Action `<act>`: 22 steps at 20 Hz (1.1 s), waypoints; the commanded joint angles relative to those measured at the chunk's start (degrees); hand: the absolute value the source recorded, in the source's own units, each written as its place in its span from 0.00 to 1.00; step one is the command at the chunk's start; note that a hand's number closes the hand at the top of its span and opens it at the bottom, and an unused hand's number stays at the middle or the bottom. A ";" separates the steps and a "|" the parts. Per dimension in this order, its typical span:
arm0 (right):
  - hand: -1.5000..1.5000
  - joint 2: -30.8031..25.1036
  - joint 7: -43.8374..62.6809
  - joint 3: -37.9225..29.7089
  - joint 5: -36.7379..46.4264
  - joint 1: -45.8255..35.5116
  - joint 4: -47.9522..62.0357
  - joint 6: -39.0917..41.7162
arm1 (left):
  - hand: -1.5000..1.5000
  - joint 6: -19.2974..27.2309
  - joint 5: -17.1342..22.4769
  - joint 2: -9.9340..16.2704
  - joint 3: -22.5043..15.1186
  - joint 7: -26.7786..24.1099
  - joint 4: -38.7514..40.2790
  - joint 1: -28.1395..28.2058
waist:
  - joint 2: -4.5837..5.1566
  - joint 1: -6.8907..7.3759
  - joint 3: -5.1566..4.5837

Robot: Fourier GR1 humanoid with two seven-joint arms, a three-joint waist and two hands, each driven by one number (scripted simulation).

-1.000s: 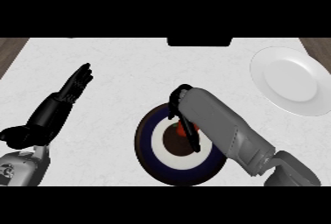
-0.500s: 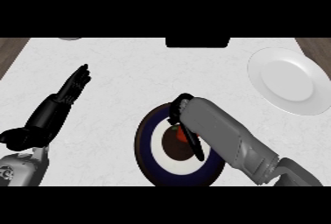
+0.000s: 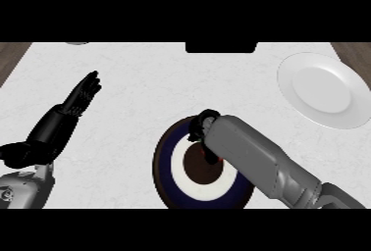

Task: Pick the bell pepper from the plate and place it in the plate

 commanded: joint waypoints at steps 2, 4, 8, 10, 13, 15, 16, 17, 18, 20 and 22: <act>1.00 -0.56 3.69 -0.81 9.91 2.60 -2.60 -22.57 | 0.50 0.47 -0.48 -0.35 0.17 -0.03 -0.14 0.17 | 1.10 -1.09 0.38; 1.00 -3.87 6.14 -2.90 14.84 -0.98 -2.58 -31.95 | 0.50 1.02 -0.07 -0.55 0.47 0.98 -0.12 0.69 | 0.31 -1.86 0.54; 1.00 -3.96 10.78 -1.18 25.15 -0.91 -3.50 -49.77 | 0.50 0.74 -0.24 -0.10 0.87 0.39 -0.10 0.32 | 0.58 -1.99 0.44; 1.00 -2.63 13.52 0.02 29.97 -0.21 -4.01 -58.29 | 0.50 1.06 -0.69 -0.53 0.37 0.96 0.20 0.07 | 0.78 -1.96 0.39; 1.00 -0.33 19.56 1.99 36.19 -0.26 -7.19 -65.72 | 0.50 1.17 -1.03 -1.27 -0.19 0.20 -0.70 0.65 | 0.67 -1.42 0.28; 1.00 -0.75 22.03 2.03 39.88 -0.04 -8.84 -69.86 | 0.50 -0.07 -0.07 -0.12 0.85 0.67 -0.57 1.13 | 0.83 -1.21 0.26; 1.00 -0.49 24.15 2.09 41.15 -0.17 -9.58 -68.95 | 0.50 0.70 -1.78 -1.35 -0.88 0.05 -1.11 1.67 | 1.00 -0.94 0.25; 1.00 -0.49 25.40 1.47 42.35 -0.69 -11.42 -69.68 | 0.50 -0.18 -0.53 -0.99 0.27 -0.62 -0.89 1.35 | 0.96 -1.04 0.24; 1.00 -1.95 26.71 1.58 43.72 0.50 -14.26 -69.66 | 0.50 -0.72 -0.05 0.81 1.86 0.36 -1.17 2.20 | 0.77 -1.26 0.25; 1.00 -0.65 29.08 -0.01 46.07 -2.67 -14.87 -67.13 | 0.50 -0.01 -1.04 -1.28 0.21 1.29 -0.21 0.28 | 1.08 -0.92 0.24; 1.00 -2.95 30.00 -1.56 47.65 -0.47 -19.11 -67.31 | 0.50 0.75 -2.15 -1.31 0.04 0.75 -2.01 1.87 | 0.94 -1.04 0.26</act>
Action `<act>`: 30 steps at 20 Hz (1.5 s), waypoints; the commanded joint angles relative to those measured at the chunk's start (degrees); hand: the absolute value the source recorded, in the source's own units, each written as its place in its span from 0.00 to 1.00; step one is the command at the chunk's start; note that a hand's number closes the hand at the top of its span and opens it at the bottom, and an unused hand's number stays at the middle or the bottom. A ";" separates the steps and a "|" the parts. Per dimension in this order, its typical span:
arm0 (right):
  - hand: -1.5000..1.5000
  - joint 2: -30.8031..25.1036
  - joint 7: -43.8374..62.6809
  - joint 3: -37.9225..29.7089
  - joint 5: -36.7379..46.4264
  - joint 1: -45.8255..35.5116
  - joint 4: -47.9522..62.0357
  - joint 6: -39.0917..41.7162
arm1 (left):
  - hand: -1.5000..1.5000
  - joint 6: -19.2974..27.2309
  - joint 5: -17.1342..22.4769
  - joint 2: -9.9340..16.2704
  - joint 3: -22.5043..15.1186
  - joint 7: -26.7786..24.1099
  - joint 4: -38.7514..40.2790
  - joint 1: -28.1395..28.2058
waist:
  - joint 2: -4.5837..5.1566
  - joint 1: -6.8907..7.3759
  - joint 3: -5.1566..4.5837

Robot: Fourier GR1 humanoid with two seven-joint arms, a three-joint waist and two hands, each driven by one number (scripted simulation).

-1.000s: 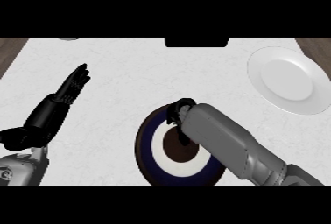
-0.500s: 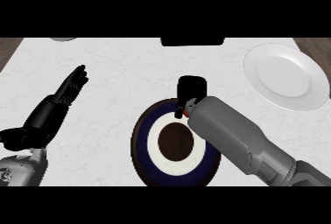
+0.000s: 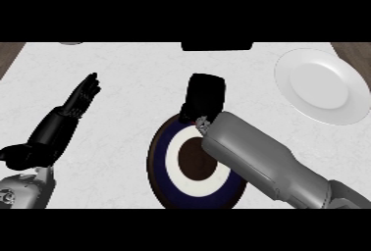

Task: Pick the bell pepper from the plate and place it in the plate

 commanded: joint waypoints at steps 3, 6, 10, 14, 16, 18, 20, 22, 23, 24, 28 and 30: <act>1.00 -0.83 14.71 -3.87 6.95 -0.86 -8.59 -0.57 | 0.50 0.98 -1.10 -1.17 -0.45 1.76 -0.91 -0.51 | -0.14 -0.26 0.01; 1.00 -4.76 14.91 -5.79 10.84 -0.53 -10.22 1.25 | 0.50 -1.69 0.35 1.19 2.37 -0.99 1.55 -0.72 | 0.03 -0.53 -0.04; 1.00 -8.61 12.85 -9.07 15.49 2.49 -12.67 0.54 | 0.50 -1.18 -0.13 0.30 1.13 1.15 -2.52 0.61 | 0.12 0.16 0.02; 1.00 -14.76 7.31 -14.34 16.07 7.13 -15.54 -0.30 | 0.50 -0.19 -2.09 -1.62 0.68 -1.64 1.19 0.17 | 0.43 -0.37 0.01; 1.00 -12.81 8.18 -16.43 17.47 7.18 -15.06 0.52 | 0.50 -0.74 -1.76 -1.73 0.13 0.15 -2.19 1.21 | 0.45 0.68 0.01; 1.00 -14.57 2.93 -20.66 16.53 8.67 -12.35 -3.49 | 0.50 -2.61 0.14 -0.39 1.49 1.99 -2.97 1.03 | 0.62 1.13 0.04; 1.00 -16.03 -1.42 -23.34 16.69 10.11 -11.48 -5.25 | 0.50 -1.49 -1.22 -1.70 1.19 1.81 -2.75 -0.07 | 0.68 1.22 0.04; 1.00 -18.25 -4.91 -26.49 16.64 11.58 -10.75 -8.48 | 0.50 -4.46 -0.34 0.38 2.76 -2.31 -1.54 2.35 | 0.75 1.35 0.02; 1.00 -15.08 -5.09 -25.75 19.49 12.42 -5.94 -13.69 | 0.50 -1.22 -3.98 -3.74 -0.93 -2.73 0.48 1.04 | 1.01 1.50 0.03; 1.00 -17.13 -7.94 -28.10 17.90 13.27 -6.96 -14.53 | 0.50 -4.04 0.09 -0.17 3.16 1.26 -1.24 -1.26 | 0.89 1.42 0.05; 1.00 -18.81 -14.47 -32.84 18.76 12.67 1.67 -19.48 | 0.50 -1.85 -2.85 -3.81 0.12 1.77 -2.51 -0.42 | 1.02 1.88 0.05; 1.00 -20.80 -18.91 -35.70 17.44 13.35 4.79 -23.22 | 0.50 -2.25 -3.36 -3.52 0.65 1.50 -0.45 -1.95 | 1.13 1.76 0.07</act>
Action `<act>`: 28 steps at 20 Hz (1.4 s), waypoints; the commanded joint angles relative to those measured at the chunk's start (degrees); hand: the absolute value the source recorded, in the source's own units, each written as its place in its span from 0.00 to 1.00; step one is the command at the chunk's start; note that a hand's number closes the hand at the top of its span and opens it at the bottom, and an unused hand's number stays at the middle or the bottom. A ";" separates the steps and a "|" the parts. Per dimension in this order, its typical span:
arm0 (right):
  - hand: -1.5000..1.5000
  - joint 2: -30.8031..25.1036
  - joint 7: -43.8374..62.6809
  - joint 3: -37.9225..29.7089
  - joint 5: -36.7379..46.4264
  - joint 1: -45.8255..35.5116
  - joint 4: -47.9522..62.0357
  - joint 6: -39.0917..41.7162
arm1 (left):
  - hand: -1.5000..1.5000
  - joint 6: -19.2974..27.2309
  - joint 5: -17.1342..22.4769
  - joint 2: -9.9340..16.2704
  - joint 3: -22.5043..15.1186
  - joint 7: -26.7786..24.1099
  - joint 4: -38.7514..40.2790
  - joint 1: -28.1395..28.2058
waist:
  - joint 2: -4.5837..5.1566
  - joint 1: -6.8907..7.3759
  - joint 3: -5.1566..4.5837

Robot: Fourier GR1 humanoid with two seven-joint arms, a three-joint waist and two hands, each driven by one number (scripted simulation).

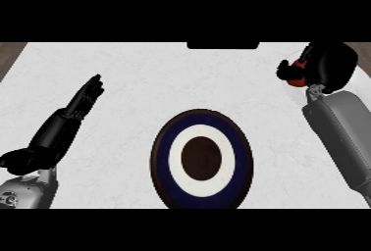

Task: Pick the bell pepper from the plate and place it in the plate

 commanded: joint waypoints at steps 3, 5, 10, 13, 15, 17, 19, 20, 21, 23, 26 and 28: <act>1.00 -1.10 -8.68 -6.59 -0.28 -5.06 15.15 -4.44 | 0.50 -1.53 -0.89 -1.44 1.09 -2.04 5.85 -3.37 | 0.16 0.26 -0.03; 1.00 -2.70 -10.59 -6.69 0.05 1.00 15.97 -6.95 | 0.50 -0.83 -1.03 -0.64 0.84 -0.20 -2.23 1.83 | -0.05 0.39 -0.01; 1.00 -2.31 -13.39 -14.84 -7.58 -5.18 29.82 -4.64 | 0.50 -3.06 0.19 0.04 1.61 0.49 0.16 -1.15 | 0.53 1.39 0.04; 0.00 -2.82 -20.55 -18.34 -10.75 -4.15 36.55 -7.18 | 0.50 -2.83 -0.50 -1.01 1.37 -0.62 1.80 -2.08 | 0.81 1.71 0.10; 0.00 -5.10 -25.16 -19.99 -11.18 -6.32 40.70 -7.66 | 0.50 -1.71 -2.10 -2.25 0.63 -1.18 1.82 -2.07 | 0.75 1.78 0.10; 0.00 -2.99 -29.09 -20.10 -10.60 -4.77 42.42 -12.89 | 0.50 -1.33 -2.89 -3.13 0.26 -1.78 1.89 -0.41 | 0.62 1.60 0.09; 0.00 -3.16 -32.92 -21.50 -11.88 -4.74 41.87 -15.57 | 0.50 -3.49 0.17 -0.61 3.63 0.15 0.60 -2.60 | 0.58 1.61 0.11; 0.00 -4.40 -35.34 -22.80 -13.06 -5.90 42.82 -15.12 | 0.50 -2.68 -1.88 -2.23 1.64 -2.79 2.25 -0.65 | 0.80 1.94 0.13; 0.00 -4.16 -36.79 -22.94 -13.34 -5.49 41.53 -16.14 | 0.50 -3.77 0.17 -1.46 2.06 1.00 -1.70 0.50 | 0.46 1.76 0.12; 0.00 -2.75 -40.47 -24.46 -15.47 -4.76 40.12 -17.52 | 0.50 -2.16 -2.13 -2.69 1.33 0.69 -0.23 -1.18 | 0.29 1.01 0.08; 0.00 -3.72 -47.18 -26.95 -17.98 -3.96 39.60 -20.10 | 0.50 -3.11 -1.43 -1.99 2.69 -0.98 0.30 1.05 | 0.34 1.22 0.09; 0.00 -2.26 -51.09 -28.41 -20.95 -4.20 36.48 -18.58 | 0.50 -2.37 -1.92 -2.62 2.01 2.91 -0.64 -2.19 | 0.08 0.41 0.09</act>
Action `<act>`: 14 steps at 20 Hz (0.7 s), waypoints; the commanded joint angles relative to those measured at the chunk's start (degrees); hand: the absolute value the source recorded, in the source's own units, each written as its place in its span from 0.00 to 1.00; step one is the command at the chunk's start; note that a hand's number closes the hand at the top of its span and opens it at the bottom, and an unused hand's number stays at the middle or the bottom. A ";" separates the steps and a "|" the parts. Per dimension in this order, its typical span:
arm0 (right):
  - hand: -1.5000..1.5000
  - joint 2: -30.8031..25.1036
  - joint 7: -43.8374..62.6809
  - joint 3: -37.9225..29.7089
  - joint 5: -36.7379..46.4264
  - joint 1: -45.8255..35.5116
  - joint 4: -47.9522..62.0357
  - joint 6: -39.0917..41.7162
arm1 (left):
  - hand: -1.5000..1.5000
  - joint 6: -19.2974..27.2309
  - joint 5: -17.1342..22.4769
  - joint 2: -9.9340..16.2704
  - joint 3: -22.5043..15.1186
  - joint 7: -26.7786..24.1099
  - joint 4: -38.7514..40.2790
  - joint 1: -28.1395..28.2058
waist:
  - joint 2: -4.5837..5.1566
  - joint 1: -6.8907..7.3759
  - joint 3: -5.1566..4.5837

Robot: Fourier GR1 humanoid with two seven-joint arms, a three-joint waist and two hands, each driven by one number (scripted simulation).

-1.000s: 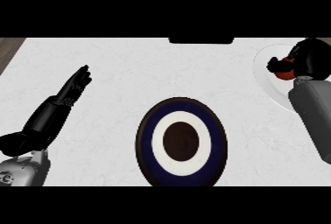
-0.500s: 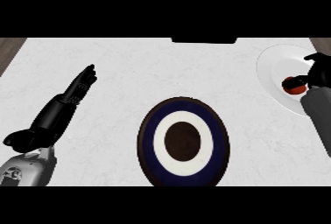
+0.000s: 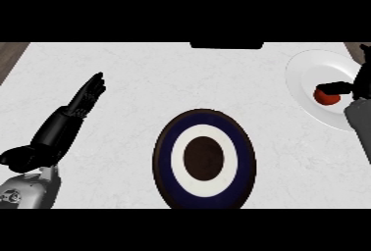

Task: Pick the bell pepper from the plate and place it in the plate

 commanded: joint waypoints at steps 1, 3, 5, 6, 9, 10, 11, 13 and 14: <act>0.00 1.40 -9.14 -4.47 -6.36 -0.41 -3.51 0.31 | 0.50 -1.29 0.57 0.69 1.83 -1.90 3.50 -0.54 | -0.08 -0.68 -0.02; 0.00 2.88 -13.38 -8.03 -11.62 0.59 -5.93 1.81 | 0.50 0.01 0.56 0.54 2.04 1.79 0.58 -2.12 | -0.33 -0.95 0.03; 0.00 2.61 -14.63 -11.92 -17.35 0.54 -7.99 7.02 | 0.50 -0.79 0.97 0.59 1.84 0.48 -0.09 0.91 | -0.65 -1.30 0.00; 0.00 3.67 -18.40 -13.75 -19.98 2.99 -8.80 7.16 | 0.50 -0.08 -0.59 0.14 1.09 -1.22 -0.33 1.95 | -0.56 -1.36 0.02; 0.00 3.24 -20.32 -18.17 -26.69 3.66 -12.52 12.63 | 0.50 -0.81 0.06 0.17 1.33 -0.99 -0.21 2.11 | -0.82 -2.12 -0.04; 0.00 4.66 -21.60 -19.12 -28.47 5.01 -13.57 13.13 | 0.50 0.15 -0.82 -0.04 1.31 -0.06 -0.41 1.12 | -0.81 -2.20 -0.05; 0.00 4.45 -22.68 -19.37 -29.77 6.46 -15.69 15.31 | 0.50 -0.19 -0.11 0.34 2.20 0.36 -0.71 0.85 | -0.91 -2.36 -0.09; 0.00 2.70 -22.65 -21.13 -33.16 10.15 -18.87 20.39 | 0.50 1.10 -2.11 -1.18 0.86 -1.42 -0.18 2.70 | -1.04 -2.85 -0.14; 0.00 2.90 -20.49 -20.09 -33.16 10.54 -22.05 20.60 | 0.50 0.57 -2.14 -1.39 0.83 -0.63 1.77 0.52 | -0.94 -2.76 -0.17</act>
